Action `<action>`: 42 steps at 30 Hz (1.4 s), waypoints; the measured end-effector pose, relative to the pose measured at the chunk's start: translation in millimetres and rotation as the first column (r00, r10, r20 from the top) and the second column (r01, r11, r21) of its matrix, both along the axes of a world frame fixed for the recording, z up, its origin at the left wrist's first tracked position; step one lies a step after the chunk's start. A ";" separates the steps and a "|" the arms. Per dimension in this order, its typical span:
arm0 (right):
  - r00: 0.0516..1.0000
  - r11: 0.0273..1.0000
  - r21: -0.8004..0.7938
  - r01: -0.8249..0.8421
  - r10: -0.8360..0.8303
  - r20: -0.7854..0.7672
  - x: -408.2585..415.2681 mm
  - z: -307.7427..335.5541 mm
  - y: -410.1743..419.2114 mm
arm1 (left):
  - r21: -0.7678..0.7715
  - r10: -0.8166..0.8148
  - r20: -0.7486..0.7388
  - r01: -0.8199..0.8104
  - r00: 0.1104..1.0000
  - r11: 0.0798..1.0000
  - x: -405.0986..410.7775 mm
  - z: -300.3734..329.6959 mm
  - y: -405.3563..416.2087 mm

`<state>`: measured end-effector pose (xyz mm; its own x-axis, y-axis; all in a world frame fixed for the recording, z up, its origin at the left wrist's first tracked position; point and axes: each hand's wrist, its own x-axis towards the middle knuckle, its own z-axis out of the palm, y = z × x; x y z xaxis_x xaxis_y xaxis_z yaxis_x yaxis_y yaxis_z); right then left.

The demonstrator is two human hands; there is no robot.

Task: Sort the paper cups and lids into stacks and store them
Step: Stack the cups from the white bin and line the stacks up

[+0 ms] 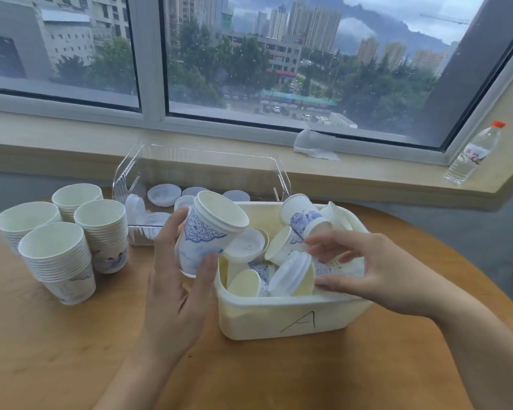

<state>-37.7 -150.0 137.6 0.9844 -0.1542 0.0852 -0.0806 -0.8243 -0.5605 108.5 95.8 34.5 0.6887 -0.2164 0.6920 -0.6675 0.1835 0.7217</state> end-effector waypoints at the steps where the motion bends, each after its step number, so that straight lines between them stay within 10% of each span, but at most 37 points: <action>1: 0.998 1.000 0.012 0.026 -0.026 0.053 0.4 -0.5 -1.3 | 0.000 -0.002 -0.001 0.002 1.000 1.000 -0.8 0.1 -0.3; 11: 0.863 0.955 -0.047 0.293 -0.244 0.443 40.0 -11.3 -11.8 | 0.018 0.042 -0.023 -0.042 0.999 0.999 1.3 -1.7 -1.5; 29: 0.864 0.936 -0.111 0.335 -0.258 0.433 64.1 -16.6 -1.8 | 0.039 0.073 -0.017 -0.073 0.997 0.997 0.9 0.3 0.5; 42: 0.875 0.879 0.473 -0.054 -0.187 0.447 73.9 16.0 60.0 | 0.070 0.121 0.036 -0.123 0.992 0.990 -1.5 1.8 2.0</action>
